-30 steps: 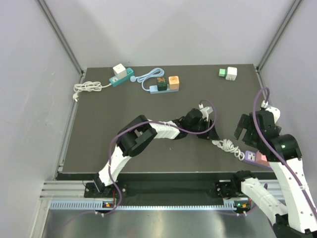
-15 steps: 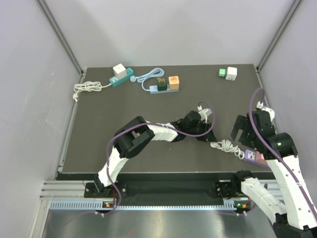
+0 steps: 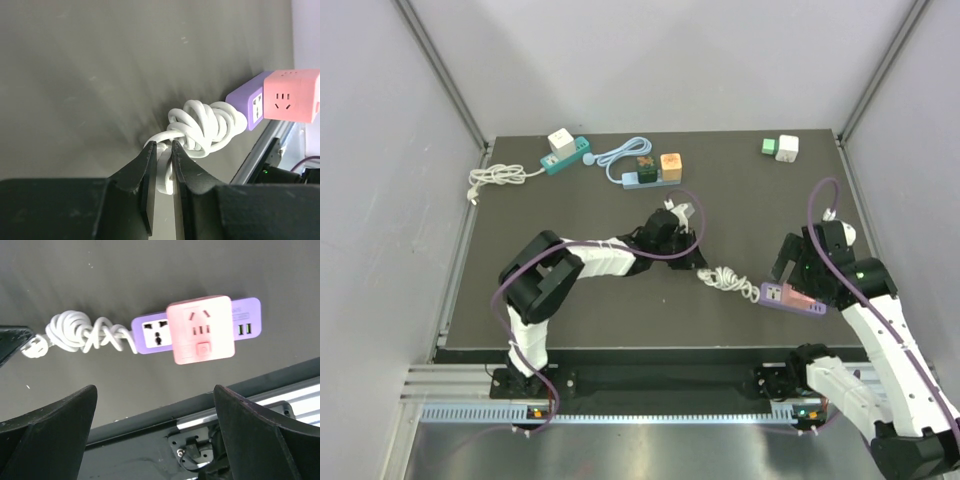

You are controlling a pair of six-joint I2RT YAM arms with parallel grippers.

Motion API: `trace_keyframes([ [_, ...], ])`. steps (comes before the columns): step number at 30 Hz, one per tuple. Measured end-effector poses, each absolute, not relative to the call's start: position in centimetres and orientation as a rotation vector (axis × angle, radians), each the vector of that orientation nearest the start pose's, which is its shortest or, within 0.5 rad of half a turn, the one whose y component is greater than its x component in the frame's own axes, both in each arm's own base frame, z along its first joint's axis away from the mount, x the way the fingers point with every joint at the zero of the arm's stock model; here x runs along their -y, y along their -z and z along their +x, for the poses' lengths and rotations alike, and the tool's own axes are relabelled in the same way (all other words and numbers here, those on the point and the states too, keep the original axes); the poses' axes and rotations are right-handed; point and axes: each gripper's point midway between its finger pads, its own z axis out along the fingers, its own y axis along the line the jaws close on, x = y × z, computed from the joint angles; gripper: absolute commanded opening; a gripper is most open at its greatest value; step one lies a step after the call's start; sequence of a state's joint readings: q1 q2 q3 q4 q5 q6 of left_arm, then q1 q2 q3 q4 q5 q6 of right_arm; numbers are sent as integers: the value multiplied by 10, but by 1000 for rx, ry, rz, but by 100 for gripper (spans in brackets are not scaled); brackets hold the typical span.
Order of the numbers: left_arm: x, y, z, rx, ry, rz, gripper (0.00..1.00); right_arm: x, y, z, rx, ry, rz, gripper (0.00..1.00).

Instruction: Pull the plug off the socket

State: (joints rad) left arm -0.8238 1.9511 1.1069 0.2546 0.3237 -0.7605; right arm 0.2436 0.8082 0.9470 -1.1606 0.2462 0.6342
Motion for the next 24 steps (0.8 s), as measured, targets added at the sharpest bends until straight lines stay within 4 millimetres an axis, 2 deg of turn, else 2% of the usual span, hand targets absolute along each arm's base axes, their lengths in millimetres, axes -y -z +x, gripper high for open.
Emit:
trace_keyframes([
  [7, 386, -74, 277, -2416, 1035, 287, 0, -29, -154, 178, -2502, -44, 588, 100],
  [8, 381, -77, 275, -2417, 1016, 295, 4, -29, -153, 179, -2501, -44, 592, 100],
  [10, 373, -83, 271, -2410, 990, 308, 24, -27, -152, 182, -2493, -43, 608, 100],
  [11, 368, -86, 270, -2409, 973, 314, 48, -25, -151, 183, -2490, -39, 621, 100],
  [12, 362, -88, 270, -2405, 947, 329, 58, -23, -151, 184, -2486, -36, 635, 100],
  [14, 352, -95, 271, -2400, 912, 328, 74, -15, -150, 187, -2473, -22, 675, 100],
  [15, 349, -100, 270, -2392, 903, 333, 78, -12, -150, 187, -2470, -21, 696, 99],
  [17, 344, -112, 271, -2369, 899, 336, 80, -5, -151, 190, -2456, -23, 732, 100],
  [20, 344, -133, 270, -2332, 923, 357, 69, -2, -151, 195, -2451, -48, 725, 100],
  [21, 347, -141, 269, -2318, 947, 369, 62, -4, -150, 197, -2460, -62, 703, 100],
  [22, 351, -148, 268, -2306, 978, 377, 47, -7, -149, 198, -2472, -84, 674, 100],
  [24, 362, -160, 265, -2279, 1054, 397, 34, -13, -145, 199, -2494, -118, 627, 100],
])
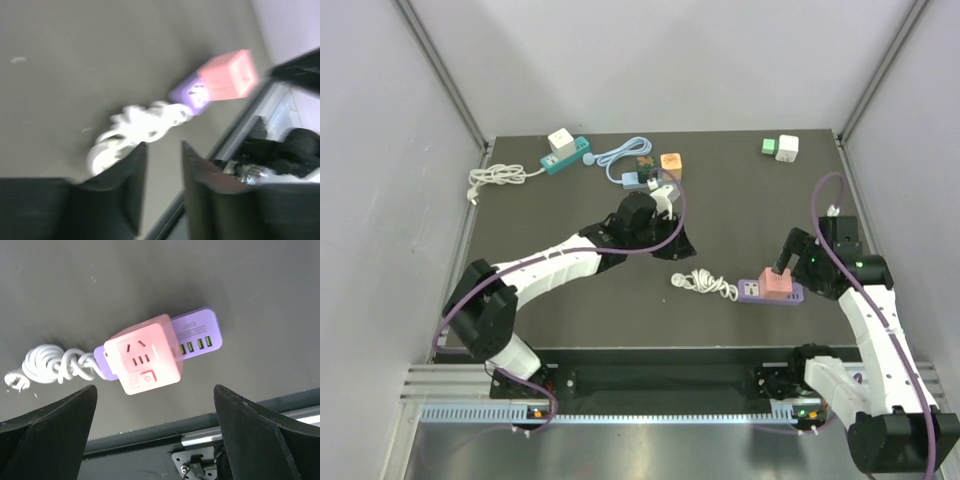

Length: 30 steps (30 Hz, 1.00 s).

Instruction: Pull the plug off the socket

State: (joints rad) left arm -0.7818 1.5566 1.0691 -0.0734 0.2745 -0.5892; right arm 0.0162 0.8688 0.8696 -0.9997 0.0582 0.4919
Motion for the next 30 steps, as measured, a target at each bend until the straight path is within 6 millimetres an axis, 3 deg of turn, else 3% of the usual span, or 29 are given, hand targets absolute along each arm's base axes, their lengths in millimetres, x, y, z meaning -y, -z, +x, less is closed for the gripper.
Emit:
trace_keyframes([
  [1, 369, -166, 262, -2269, 1098, 411, 24, -15, -143, 199, -2501, -135, 609, 100],
  [3, 387, -172, 256, -2254, 1176, 446, 16, -19, -141, 199, -2511, -161, 581, 100],
  [6, 431, -173, 241, -2232, 1322, 517, 0, -22, -137, 198, -2527, -177, 557, 100],
  [10, 482, -147, 221, -2268, 1489, 560, 0, -28, -133, 200, -2552, -214, 522, 100],
  [13, 504, -116, 209, -2346, 1542, 557, 0, -32, -128, 201, -2573, -241, 504, 100],
  [18, 510, -79, 210, -2452, 1550, 474, 0, -34, -123, 206, -2588, -253, 501, 100],
  [25, 513, -77, 215, -2451, 1562, 427, 0, -38, -114, 212, -2621, -247, 484, 97],
  [30, 515, -62, 217, -2488, 1552, 392, 0, -42, -109, 215, -2638, -201, 441, 90],
])
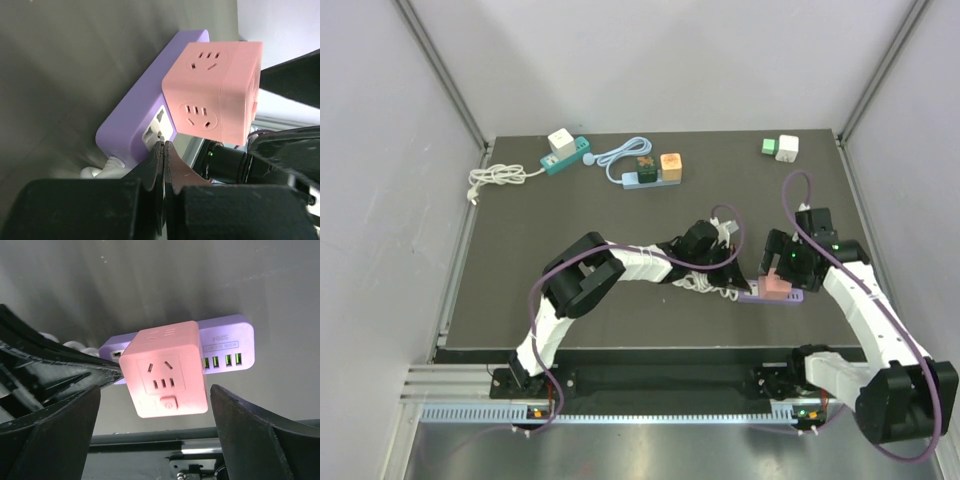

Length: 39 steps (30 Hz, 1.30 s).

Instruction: Pull the plug off the socket

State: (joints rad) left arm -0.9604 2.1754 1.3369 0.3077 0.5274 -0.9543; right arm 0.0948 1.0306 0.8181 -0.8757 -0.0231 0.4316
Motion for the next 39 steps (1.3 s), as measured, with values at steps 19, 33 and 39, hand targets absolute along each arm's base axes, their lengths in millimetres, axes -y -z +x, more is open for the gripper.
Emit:
trace_keyframes([
  [19, 519, -59, 228, -2513, 1470, 346, 0, -38, -87, 217, -2704, 46, 351, 68],
  [33, 526, -53, 233, -2441, 1459, 404, 0, -38, -85, 219, -2709, 51, 326, 50],
  [39, 529, -52, 234, -2396, 1446, 438, 0, -38, -85, 220, -2715, 52, 316, 40],
])
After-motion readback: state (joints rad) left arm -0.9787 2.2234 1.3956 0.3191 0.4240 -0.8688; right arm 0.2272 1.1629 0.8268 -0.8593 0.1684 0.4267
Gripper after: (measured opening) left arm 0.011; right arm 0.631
